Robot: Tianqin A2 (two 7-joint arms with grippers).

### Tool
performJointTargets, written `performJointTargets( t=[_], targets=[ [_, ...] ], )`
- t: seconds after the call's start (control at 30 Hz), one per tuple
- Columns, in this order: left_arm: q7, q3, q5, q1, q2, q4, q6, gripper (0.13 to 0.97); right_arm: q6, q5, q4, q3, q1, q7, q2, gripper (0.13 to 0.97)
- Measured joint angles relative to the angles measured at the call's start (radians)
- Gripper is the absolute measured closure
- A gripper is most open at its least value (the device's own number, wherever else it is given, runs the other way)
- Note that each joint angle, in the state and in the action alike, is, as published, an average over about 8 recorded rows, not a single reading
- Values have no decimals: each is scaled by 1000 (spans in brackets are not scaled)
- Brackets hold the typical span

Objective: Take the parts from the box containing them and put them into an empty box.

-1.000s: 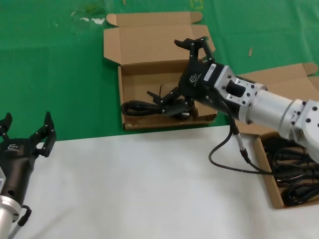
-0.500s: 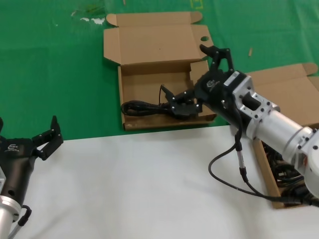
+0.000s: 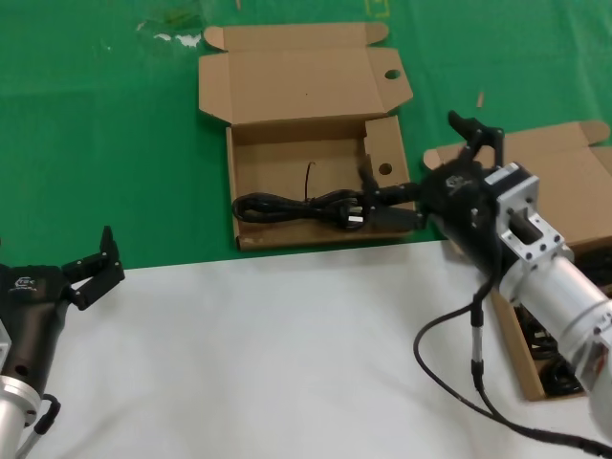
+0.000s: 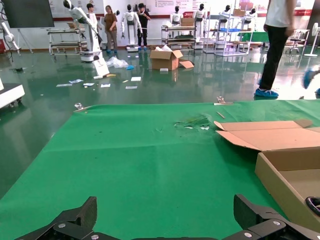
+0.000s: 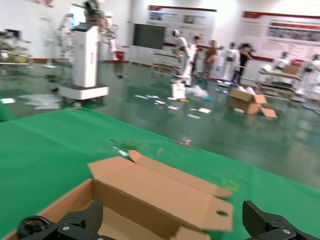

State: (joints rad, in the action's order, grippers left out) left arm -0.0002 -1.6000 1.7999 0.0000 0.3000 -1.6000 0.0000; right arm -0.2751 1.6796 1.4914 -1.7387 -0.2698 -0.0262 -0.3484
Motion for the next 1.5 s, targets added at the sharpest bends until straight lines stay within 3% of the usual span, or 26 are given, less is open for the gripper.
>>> performJointTargets(
  t=[0.7,1.5],
  targets=[
    [0,0,0,0,0,0,0,132,233,102,92,118,229,22,41,129],
    [0,0,0,0,0,0,0,132,245,107,97,124,241,23,43,129]
  ],
)
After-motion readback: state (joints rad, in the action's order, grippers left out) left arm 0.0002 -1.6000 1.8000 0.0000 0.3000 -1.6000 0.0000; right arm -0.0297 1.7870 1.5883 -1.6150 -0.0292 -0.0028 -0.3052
